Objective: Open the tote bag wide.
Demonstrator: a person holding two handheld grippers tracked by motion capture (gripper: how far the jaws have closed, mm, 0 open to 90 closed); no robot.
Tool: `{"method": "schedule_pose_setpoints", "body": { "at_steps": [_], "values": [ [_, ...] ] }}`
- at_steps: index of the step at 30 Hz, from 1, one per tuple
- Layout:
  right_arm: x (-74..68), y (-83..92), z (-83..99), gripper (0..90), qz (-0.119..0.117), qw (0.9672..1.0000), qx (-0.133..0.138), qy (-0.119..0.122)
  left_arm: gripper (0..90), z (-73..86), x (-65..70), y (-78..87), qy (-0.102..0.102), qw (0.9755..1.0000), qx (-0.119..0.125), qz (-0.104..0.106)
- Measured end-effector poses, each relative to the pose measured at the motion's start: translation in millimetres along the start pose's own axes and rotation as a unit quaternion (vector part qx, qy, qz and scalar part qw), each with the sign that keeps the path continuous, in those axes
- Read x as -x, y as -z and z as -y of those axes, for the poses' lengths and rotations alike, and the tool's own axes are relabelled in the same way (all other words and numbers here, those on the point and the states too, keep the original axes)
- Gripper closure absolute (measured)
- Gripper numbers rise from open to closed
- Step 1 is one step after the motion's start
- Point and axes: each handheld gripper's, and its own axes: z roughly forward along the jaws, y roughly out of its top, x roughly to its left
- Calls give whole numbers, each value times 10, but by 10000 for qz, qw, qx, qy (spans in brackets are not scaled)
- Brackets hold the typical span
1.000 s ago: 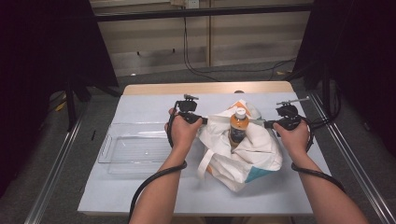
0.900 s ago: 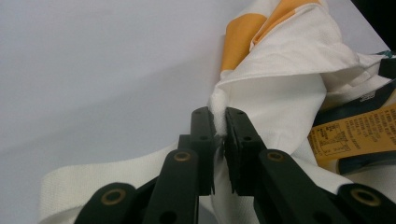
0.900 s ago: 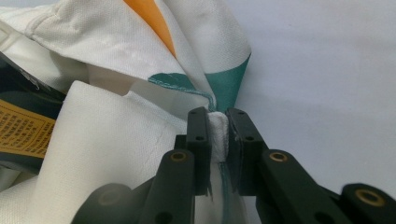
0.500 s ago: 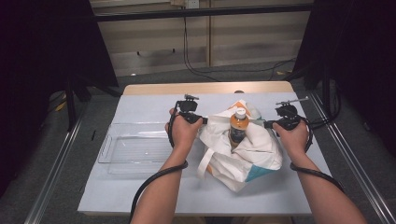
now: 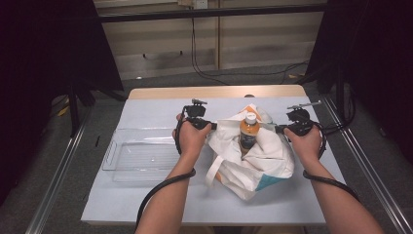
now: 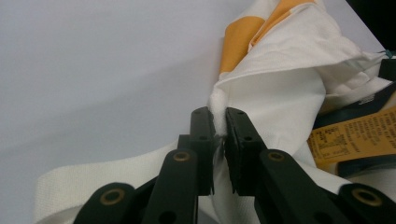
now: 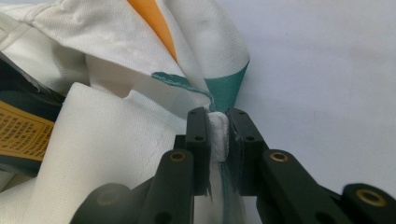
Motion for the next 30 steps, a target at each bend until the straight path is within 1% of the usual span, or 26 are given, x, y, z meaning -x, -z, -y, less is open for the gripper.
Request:
{"method": "schedule_pose_setpoints", "body": {
  "at_steps": [3, 5, 7, 8, 9, 10, 12, 14, 15, 17, 18, 19, 20, 21, 22, 23, 24, 25, 26, 27, 28, 29, 30],
  "values": [
    [0, 27, 0, 802, 13, 10000, 51, 68, 810, -17, 28, 43, 40, 10000, 61, 61],
    [-15, 47, -1, 801, 44, 9999, 80, 123, 788, -25, 27, 76, 108, 9998, 117, 96],
    [-25, 60, -2, 801, 46, 9999, 92, 129, 739, -32, 27, 108, 188, 9996, 130, 164],
    [-30, 68, -3, 800, 53, 9999, 95, 129, 700, -34, 25, 127, 211, 9993, 175, 235],
    [-30, 74, -5, 800, 58, 9998, 97, 135, 682, -37, 30, 151, 222, 9993, 167, 248],
    [-33, 79, -7, 800, 56, 9998, 101, 149, 657, -38, 42, 157, 281, 9991, 213, 248],
    [-39, 86, -12, 800, 60, 9998, 102, 156, 607, -40, 53, 193, 279, 9988, 230, 316],
    [-51, 95, -15, 800, 102, 9998, 99, 152, 590, -36, 79, 221, 217, 9990, 233, 324],
    [-55, 95, -16, 800, 103, 9998, 93, 146, 573, -31, 93, 224, 251, 9988, 258, 329],
    [-54, 96, -13, 799, 111, 9998, 92, 136, 541, -3, 113, 218, 155, 9992, 168, 325],
    [-55, 93, -9, 799, 140, 9998, 85, 115, 537, 12, 124, 207, 145, 9992, 109, 366],
    [-57, 86, -1, 799, 123, 9998, 81, 113, 518, 26, 129, 192, 167, 9992, 77, 360],
    [-57, 86, -1, 799, 123, 9998, 81, 113, 518, 38, 135, 182, 192, 9991, 43, 384],
    [-60, 83, 6, 798, 126, 9998, 88, 116, 516, 52, 140, 170, 129, 9993, 39, 339],
    [-60, 83, 6, 798, 126, 9998, 88, 116, 516, 62, 141, 159, 137, 9993, 5, 341],
    [-61, 83, 13, 798, 128, 9998, 100, 98, 531, 71, 141, 146, 196, 9991, -7, 370],
    [-61, 83, 13, 798, 128, 9998, 100, 98, 531, 75, 130, 138, 177, 9991, -79, 375],
    [-57, 84, 14, 798, 114, 9998, 98, 87, 542, 80, 125, 123, 264, 9988, -135, 389],
    [-50, 88, 14, 798, 114, 9998, 112, 78, 563, 84, 115, 111, 259, 9986, -182, 418],
    [-47, 89, 13, 798, 111, 9998, 136, 81, 591, 94, 101, 99, 227, 9988, -191, 398],
    [-50, 94, 11, 798, 159, 9998, 142, 53, 619, 102, 94, 90, 242, 9987, -203, 405],
    [-50, 90, 9, 799, 132, 9998, 161, 60, 649, 113, 78, 85, 274, 9984, -257, 432],
    [-52, 88, 7, 798, 154, 9997, 153, 61, 690, 123, 67, 82, 297, 9983, -281, 415]
  ]
}}
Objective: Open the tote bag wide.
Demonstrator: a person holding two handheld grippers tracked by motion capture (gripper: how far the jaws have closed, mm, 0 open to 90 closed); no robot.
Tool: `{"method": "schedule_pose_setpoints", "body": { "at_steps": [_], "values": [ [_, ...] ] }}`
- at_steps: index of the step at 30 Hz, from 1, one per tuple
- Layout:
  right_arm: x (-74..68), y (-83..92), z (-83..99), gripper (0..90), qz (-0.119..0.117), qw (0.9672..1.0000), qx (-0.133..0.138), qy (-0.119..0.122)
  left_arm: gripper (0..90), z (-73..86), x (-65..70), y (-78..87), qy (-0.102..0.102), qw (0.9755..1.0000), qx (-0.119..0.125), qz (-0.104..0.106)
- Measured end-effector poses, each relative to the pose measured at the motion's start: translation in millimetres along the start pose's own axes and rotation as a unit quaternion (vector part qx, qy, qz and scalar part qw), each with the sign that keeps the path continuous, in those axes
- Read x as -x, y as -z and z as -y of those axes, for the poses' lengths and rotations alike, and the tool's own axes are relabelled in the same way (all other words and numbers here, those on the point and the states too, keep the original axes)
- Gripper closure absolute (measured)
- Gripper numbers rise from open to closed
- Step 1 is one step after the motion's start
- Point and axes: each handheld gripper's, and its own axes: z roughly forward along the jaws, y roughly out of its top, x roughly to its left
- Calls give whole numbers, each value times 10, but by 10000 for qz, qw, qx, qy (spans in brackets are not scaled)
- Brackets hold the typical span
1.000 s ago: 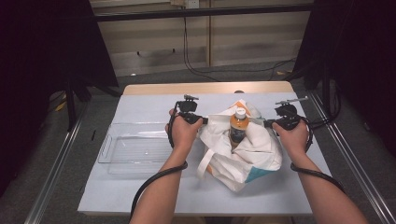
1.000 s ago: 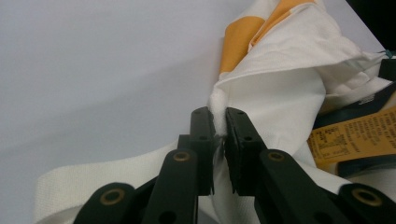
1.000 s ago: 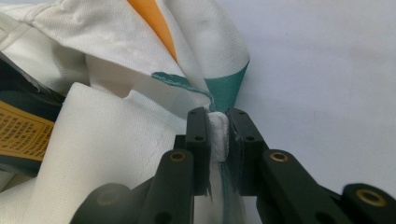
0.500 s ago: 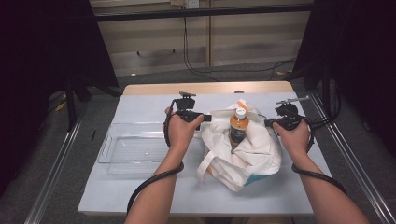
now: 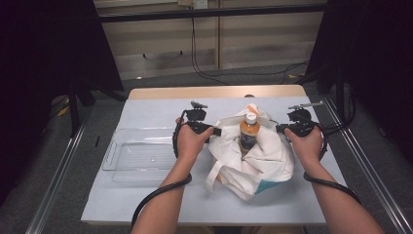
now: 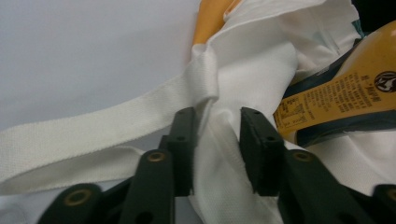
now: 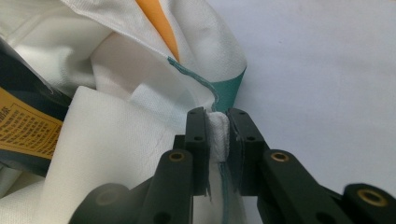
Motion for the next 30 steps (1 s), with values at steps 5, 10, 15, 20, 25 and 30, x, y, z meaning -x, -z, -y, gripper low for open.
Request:
{"method": "schedule_pose_setpoints", "body": {
  "at_steps": [5, 10, 15, 20, 25, 30],
  "values": [
    [3, -21, 19, 799, -6, 10000, -16, -36, 841, 33, -27, -28, -81, 9998, -105, -158],
    [11, -30, 27, 800, -8, 10000, 8, -20, 854, 23, -30, -35, -38, 9995, -141, -296],
    [45, -43, 44, 801, -64, 9999, -8, -88, 857, 6, -44, -17, -66, 9989, -189, -433],
    [65, -80, 74, 800, -87, 9998, -64, -158, 856, 19, -43, -10, -33, 9991, -143, -386],
    [49, -38, 88, 770, -92, 9999, 58, -64, 856, 33, -40, 0, 116, 9995, -7, -279],
    [52, 32, 105, 557, -115, 9997, 151, -174, 855, 32, -48, 20, 87, 9997, -24, -226]
  ]
}}
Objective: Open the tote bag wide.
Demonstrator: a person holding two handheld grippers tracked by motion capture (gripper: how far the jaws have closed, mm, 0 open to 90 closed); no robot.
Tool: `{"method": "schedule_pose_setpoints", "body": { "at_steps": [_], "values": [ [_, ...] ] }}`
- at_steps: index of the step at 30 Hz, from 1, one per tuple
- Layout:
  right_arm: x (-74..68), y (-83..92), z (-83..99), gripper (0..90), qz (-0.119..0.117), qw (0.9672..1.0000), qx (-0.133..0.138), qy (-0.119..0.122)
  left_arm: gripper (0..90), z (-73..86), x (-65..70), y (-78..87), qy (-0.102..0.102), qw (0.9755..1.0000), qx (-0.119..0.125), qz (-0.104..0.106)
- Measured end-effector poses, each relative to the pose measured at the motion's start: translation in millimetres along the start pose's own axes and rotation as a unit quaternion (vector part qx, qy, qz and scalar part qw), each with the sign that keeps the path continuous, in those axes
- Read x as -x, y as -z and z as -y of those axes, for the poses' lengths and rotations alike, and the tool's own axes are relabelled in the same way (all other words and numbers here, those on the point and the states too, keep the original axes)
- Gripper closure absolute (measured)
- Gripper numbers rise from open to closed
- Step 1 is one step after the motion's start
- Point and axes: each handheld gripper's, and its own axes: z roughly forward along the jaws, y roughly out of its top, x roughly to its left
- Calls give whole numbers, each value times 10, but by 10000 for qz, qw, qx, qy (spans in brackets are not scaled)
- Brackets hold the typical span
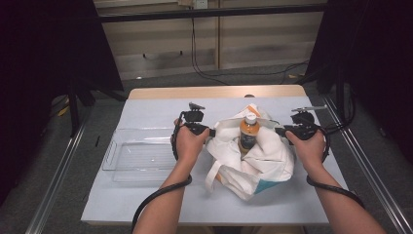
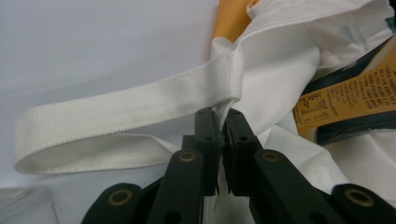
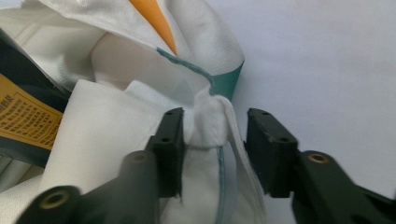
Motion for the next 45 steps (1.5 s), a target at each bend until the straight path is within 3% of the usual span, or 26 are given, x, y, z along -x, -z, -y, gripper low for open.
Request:
{"method": "schedule_pose_setpoints", "body": {
  "at_steps": [8, 15, 23, 28, 32, 35, 42, 45],
  "values": [
    [28, 142, 11, 401, -95, 9997, 42, -226, 854, 24, -1, 18, 134, 9998, 101, 103],
    [-7, 276, -42, 362, -94, 9998, 118, -158, 853, 19, 20, 40, 61, 9999, 123, 72],
    [-36, 367, -132, 325, -160, 9997, 27, -181, 852, 4, 48, 63, 14, 9999, 121, 33],
    [-89, 387, -149, 315, -286, 9995, 64, -118, 852, -1, 64, 70, 39, 9999, 158, 39],
    [-153, 308, -107, 313, -447, 9989, -102, -113, 851, 1, 56, 65, 15, 9999, 130, 16],
    [-202, 225, -62, 287, -408, 9988, -263, -6, 851, 5, 52, 56, 30, 9999, 138, -1],
    [-213, 90, 50, 337, -285, 9982, -512, 96, 853, 13, 24, 20, 118, 9998, 144, 17],
    [-211, 74, 88, 491, -198, 9983, -500, 221, 854, 17, 30, 6, 145, 9998, 137, -15]
  ]
}}
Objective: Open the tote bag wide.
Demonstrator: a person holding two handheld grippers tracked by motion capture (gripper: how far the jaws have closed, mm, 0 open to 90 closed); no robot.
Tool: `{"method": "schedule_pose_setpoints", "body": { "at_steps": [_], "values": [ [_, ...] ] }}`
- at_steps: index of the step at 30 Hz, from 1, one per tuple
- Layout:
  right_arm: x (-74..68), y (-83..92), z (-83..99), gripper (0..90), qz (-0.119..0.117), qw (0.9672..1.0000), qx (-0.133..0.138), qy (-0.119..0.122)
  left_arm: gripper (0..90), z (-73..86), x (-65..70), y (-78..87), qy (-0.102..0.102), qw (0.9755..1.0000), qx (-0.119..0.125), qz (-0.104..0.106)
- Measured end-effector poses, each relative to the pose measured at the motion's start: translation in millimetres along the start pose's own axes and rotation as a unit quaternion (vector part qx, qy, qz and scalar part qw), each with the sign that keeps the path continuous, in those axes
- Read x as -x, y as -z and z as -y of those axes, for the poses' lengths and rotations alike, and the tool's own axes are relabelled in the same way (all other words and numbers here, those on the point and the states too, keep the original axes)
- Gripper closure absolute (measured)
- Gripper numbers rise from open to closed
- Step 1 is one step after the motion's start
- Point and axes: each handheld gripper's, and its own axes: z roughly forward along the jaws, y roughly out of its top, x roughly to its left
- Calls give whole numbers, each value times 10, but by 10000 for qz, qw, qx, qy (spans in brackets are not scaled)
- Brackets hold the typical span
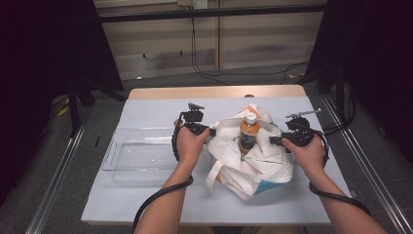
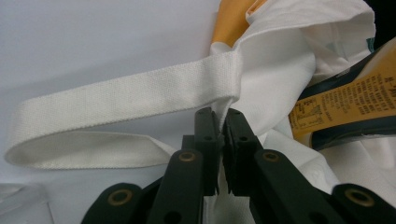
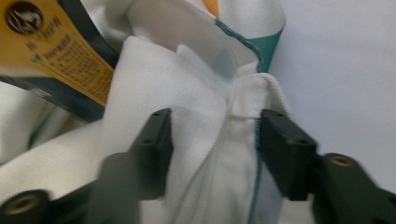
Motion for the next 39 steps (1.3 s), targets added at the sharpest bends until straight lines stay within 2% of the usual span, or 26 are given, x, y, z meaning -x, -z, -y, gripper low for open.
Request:
{"method": "schedule_pose_setpoints", "body": {
  "at_steps": [2, 3, 4, 6, 7, 8, 9, 10, 15, 18, 20, 21, 22, 24, 27, 32, 33, 35, 37, 39],
  "values": [
    [6, -16, 32, 587, 57, 10000, -11, 79, 854, 0, -9, 4, -17, 10000, -35, 4],
    [11, -27, 49, 644, 61, 9999, -28, 119, 854, 1, 9, -6, 93, 9999, 51, 8],
    [14, -28, 65, 674, 64, 9999, -2, 158, 854, -3, 1, 3, -11, 10000, -18, -8],
    [6, -36, 83, 751, 49, 9998, 23, 191, 854, -8, 6, 6, -34, 10000, -36, -21],
    [-3, -35, 89, 846, 142, 9995, 47, 293, 855, -9, 5, 7, -40, 10000, -36, -32],
    [-8, -33, 94, 900, 264, 9987, 50, 429, 854, -9, 3, 10, -52, 10000, -37, -56],
    [2, -42, 102, 900, 293, 9985, 45, 462, 855, -7, 3, 8, -38, 10000, -27, -44],
    [48, -55, 124, 900, 195, 9992, 29, 353, 855, -4, 3, 7, -34, 10000, -12, -42],
    [89, -51, 152, 895, 147, 9996, 75, 233, 854, 7, -9, -6, -23, 10000, -8, -21],
    [105, -26, 155, 815, 100, 9998, 138, 94, 848, 12, -14, 11, -41, 10000, 19, 39],
    [101, -15, 152, 785, 140, 9998, 128, 117, 822, 15, -7, 35, -89, 9999, 100, 50],
    [102, -5, 151, 781, 164, 9997, 145, 89, 801, 15, 1, 48, -63, 9998, 140, 87],
    [107, 4, 149, 769, 137, 9997, 165, 88, 743, 16, 8, 63, -42, 9998, 159, 127],
    [122, 30, 145, 736, 147, 9997, 174, 52, 658, 20, 32, 97, -153, 9996, 224, 79],
    [147, 62, 149, 672, 140, 9998, 113, 10, 565, 31, 43, 143, -214, 9992, 293, 152],
    [183, 104, 173, 572, 134, 9998, 66, -128, 539, 65, 76, 182, -173, 9994, 177, 230],
    [189, 112, 176, 551, 141, 9998, 53, -141, 541, 72, 92, 181, -82, 9993, 189, 298],
    [192, 123, 179, 526, 118, 9997, 62, -197, 537, 81, 103, 179, -128, 9994, 131, 309],
    [197, 131, 180, 515, 144, 9996, 22, -254, 539, 95, 109, 161, -72, 9992, 114, 385],
    [208, 137, 183, 510, 101, 9996, 18, -278, 550, 114, 114, 134, -89, 9994, 86, 321]
  ]
}}
